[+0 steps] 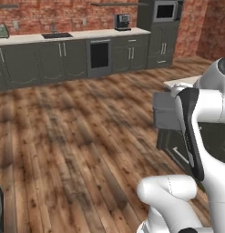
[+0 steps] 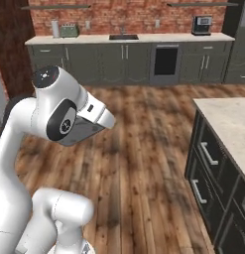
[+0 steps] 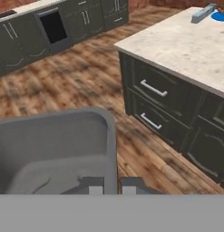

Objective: Retrieve the tupperware and aluminum foil from the cabinet and place them on the dining counter near the plate with corn and kebab skewer to prepare for storing leftovers.

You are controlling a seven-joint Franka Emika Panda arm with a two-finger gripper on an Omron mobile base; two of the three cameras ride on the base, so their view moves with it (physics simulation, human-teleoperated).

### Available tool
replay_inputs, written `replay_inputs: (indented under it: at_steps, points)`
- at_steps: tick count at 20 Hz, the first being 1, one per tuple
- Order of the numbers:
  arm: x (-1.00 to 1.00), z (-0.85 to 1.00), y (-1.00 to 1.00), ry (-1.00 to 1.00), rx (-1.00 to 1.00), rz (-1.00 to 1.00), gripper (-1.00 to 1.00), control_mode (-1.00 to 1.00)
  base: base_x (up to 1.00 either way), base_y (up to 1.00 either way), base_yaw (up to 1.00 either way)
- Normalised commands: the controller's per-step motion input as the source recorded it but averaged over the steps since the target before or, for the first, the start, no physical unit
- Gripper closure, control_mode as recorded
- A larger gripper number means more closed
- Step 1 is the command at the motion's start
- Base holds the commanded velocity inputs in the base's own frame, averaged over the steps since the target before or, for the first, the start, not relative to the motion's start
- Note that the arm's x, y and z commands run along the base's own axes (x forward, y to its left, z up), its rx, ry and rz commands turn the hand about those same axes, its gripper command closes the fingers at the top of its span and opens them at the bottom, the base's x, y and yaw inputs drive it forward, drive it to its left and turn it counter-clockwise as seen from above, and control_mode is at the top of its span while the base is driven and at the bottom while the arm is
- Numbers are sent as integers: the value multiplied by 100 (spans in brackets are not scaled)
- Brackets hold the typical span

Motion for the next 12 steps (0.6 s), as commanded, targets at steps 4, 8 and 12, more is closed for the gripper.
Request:
replay_inputs:
  at_steps: [4,8,12]
  points:
    - [0,0,0,0,0,0,100,100,100,7,-19]
    - [0,0,0,0,0,0,100,100,100,9,-24]
    - [0,0,0,0,0,0,100,100,100,13,-29]
